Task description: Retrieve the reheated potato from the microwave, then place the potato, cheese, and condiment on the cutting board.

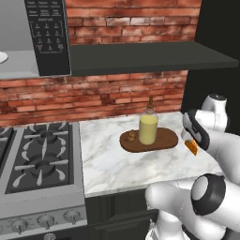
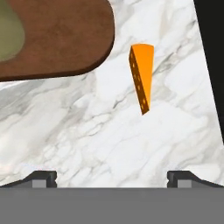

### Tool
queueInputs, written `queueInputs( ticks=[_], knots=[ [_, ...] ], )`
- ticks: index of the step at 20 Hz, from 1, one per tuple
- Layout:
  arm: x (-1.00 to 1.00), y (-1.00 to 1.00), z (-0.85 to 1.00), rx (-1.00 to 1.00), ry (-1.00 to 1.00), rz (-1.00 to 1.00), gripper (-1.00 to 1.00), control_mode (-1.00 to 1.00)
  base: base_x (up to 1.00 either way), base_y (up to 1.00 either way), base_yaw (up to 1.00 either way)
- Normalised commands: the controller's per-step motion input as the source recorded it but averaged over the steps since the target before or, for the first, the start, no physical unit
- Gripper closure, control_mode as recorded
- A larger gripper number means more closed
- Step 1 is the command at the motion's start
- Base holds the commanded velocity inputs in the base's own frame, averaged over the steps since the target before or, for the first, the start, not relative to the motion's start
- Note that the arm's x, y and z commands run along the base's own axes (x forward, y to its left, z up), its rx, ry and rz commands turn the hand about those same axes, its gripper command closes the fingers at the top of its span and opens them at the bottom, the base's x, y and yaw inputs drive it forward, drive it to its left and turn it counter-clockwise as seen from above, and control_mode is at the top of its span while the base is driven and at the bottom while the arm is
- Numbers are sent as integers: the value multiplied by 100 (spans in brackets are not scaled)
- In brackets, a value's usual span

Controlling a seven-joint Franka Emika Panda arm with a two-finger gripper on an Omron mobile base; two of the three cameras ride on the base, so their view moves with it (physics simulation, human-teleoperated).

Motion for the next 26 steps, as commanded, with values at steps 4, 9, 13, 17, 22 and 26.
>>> queueInputs(
  ticks=[4,9,13,17,22,26],
  knots=[
    [0,-24,-44,11,6,0,-100,-100,0,0,0],
    [10,-6,-39,6,-1,0,-100,-100,0,0,0],
    [20,0,-32,0,-5,0,-100,-100,0,0,0],
    [23,-3,-27,0,-1,0,-100,-100,0,0,0],
    [26,-10,-22,0,0,0,-100,-100,0,0,0],
    [28,-7,-17,0,0,0,-100,-100,0,0,0]
  ],
)
